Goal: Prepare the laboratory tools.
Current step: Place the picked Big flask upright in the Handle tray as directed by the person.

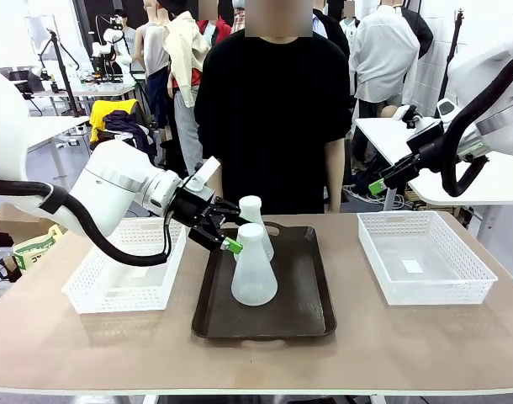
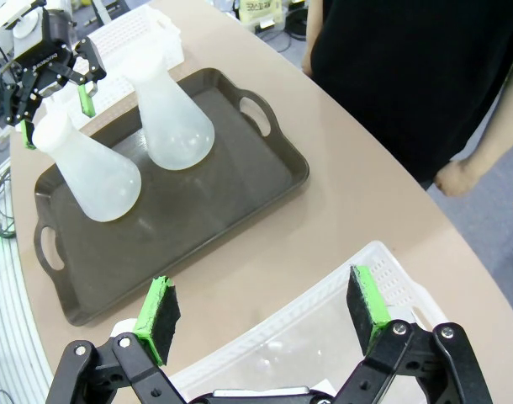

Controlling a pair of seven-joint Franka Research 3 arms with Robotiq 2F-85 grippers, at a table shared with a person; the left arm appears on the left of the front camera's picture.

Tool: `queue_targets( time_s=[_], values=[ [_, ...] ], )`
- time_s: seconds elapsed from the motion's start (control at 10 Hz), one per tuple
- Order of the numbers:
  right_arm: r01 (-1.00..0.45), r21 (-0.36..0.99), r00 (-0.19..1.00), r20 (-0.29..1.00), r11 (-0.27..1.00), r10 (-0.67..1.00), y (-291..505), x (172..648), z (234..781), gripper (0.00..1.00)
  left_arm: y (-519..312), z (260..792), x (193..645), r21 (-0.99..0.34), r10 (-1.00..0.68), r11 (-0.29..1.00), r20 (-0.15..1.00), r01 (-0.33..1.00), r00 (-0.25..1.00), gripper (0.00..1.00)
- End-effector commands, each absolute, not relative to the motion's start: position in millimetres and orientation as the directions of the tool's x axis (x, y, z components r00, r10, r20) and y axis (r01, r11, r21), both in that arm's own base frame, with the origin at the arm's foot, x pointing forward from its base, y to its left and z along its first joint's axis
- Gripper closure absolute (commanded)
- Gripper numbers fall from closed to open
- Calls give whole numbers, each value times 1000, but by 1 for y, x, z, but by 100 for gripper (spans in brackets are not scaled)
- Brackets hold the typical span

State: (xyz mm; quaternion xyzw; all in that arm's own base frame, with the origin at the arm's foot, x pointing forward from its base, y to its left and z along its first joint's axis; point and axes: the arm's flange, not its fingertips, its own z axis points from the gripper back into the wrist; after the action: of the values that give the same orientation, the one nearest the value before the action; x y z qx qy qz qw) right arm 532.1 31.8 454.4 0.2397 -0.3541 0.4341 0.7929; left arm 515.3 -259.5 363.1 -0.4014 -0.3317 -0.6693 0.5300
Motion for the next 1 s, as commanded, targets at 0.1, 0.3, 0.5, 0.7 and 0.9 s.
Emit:
queue_targets(
  time_s=[0.1,0.3,0.5,0.7,0.9],
  values=[
    [-855,78,385,757,512,527,32,531,455,0,-260,363,515,24,-442,-223,889,975,-123,0],
    [-855,78,385,757,512,527,32,531,455,0,-260,363,515,24,-442,-223,889,975,-123,0],
    [-855,78,385,757,512,527,32,531,455,0,-260,363,515,24,-442,-223,889,975,-123,0],
    [-855,78,385,757,512,527,32,531,455,0,-260,363,515,24,-442,-223,889,975,-123,0],
    [-855,78,385,757,512,527,32,531,455,0,-260,363,515,24,-442,-223,889,975,-123,0]
  ],
)
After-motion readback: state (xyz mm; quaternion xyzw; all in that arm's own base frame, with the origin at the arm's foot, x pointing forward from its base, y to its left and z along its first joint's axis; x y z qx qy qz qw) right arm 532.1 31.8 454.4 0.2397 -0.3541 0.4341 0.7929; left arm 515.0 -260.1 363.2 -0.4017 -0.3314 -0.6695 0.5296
